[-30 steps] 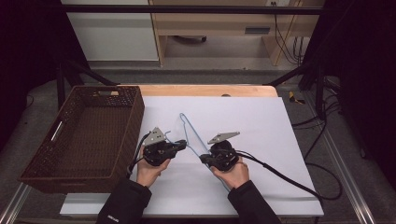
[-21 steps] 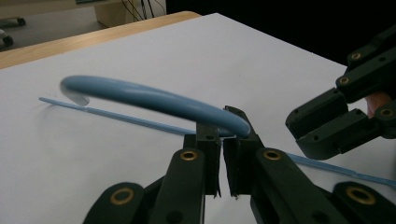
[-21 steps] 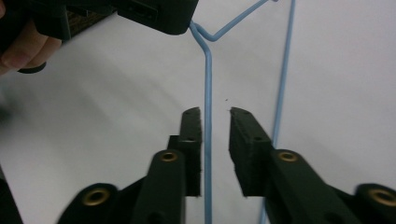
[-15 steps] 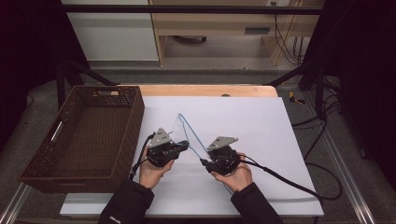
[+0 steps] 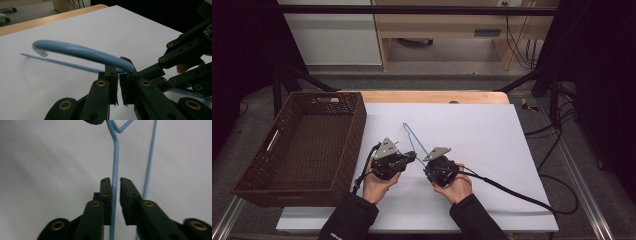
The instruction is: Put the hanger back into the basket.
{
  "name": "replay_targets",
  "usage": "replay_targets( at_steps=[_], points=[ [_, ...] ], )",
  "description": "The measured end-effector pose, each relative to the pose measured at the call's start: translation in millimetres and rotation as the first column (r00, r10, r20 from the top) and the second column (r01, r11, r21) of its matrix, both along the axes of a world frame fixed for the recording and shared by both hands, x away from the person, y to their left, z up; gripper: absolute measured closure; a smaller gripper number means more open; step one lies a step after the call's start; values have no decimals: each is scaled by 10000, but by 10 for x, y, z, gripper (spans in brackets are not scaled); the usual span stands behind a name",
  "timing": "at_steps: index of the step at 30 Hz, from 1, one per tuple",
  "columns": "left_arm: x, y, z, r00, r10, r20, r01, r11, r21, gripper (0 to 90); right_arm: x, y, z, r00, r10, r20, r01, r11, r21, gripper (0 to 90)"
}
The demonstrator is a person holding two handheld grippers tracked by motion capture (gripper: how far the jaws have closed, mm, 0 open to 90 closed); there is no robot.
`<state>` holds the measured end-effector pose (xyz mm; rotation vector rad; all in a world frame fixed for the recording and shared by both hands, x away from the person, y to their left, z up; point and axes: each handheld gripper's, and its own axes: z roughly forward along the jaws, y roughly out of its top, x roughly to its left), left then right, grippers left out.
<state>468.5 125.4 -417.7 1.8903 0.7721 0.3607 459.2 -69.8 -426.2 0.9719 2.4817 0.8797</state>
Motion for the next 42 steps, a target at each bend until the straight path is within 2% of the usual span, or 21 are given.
replay_targets(
  at_steps=[1, 5, 7, 9, 13, 18, 22, 24, 26, 29, 33, 35, 40, 42],
  points=[
    [-1, -3, -1, 10000, 0, -2, 0, 10000, 8, 849, -5, 5, 1, 9999, -18, -138, 19, 10000, 45, 861],
    [-12, -22, 3, 9999, -83, 63, 83, 10000, 23, 847, -2, -5, 7, 9997, -119, -205, 119, 9999, 12, 875],
    [-22, -16, 18, 9998, -178, 118, 179, 9998, -122, 830, -17, -13, 29, 9997, -199, -148, 198, 9998, -39, 878],
    [-38, -2, 49, 9994, -225, 261, 228, 9997, -119, 752, -20, -41, 61, 9998, -206, -25, 206, 9998, -42, 879],
    [-105, 60, 158, 9973, -259, 692, 258, 9997, 24, 578, -11, -132, 179, 9999, -91, -86, 91, 9999, 64, 879],
    [-221, 133, 265, 9913, -444, 1238, 359, 9969, 705, 401, 1, -298, 363, 9991, 422, -12, -421, 9983, 399, 880],
    [-304, 192, 316, 9876, -600, 1454, 426, 9918, 1201, 266, -15, -424, 485, 9955, 952, -32, -948, 9935, 635, 879],
    [-351, 221, 343, 9843, -748, 1601, 465, 9836, 1742, 214, -25, -483, 533, 9927, 1201, -131, -1188, 9899, 768, 879],
    [-387, 236, 360, 9824, -880, 1647, 534, 9776, 2037, 188, -37, -532, 567, 9880, 1518, -291, -1485, 9844, 940, 879],
    [-451, 256, 399, 9754, -1141, 1885, 598, 9605, 2719, 152, -65, -602, 595, 9805, 1902, -504, -1838, 9767, 1105, 879],
    [-502, 250, 441, 9637, -1496, 2213, 644, 9341, 3513, 131, -120, -671, 606, 9694, 2329, -778, -2217, 9664, 1300, 879],
    [-526, 222, 451, 9566, -1670, 2390, 626, 9182, 3911, 129, -147, -690, 602, 9633, 2543, -865, -2410, 9605, 1393, 879],
    [-583, 108, 429, 9346, -2248, 2757, 632, 8677, 4931, 149, -215, -721, 594, 9498, 2930, -1101, -2732, 9477, 1650, 879],
    [-590, 65, 401, 9257, -2445, 2885, 642, 8534, 5173, 167, -229, -733, 588, 9430, 3137, -1115, -2913, 9396, 1799, 879]
  ],
)
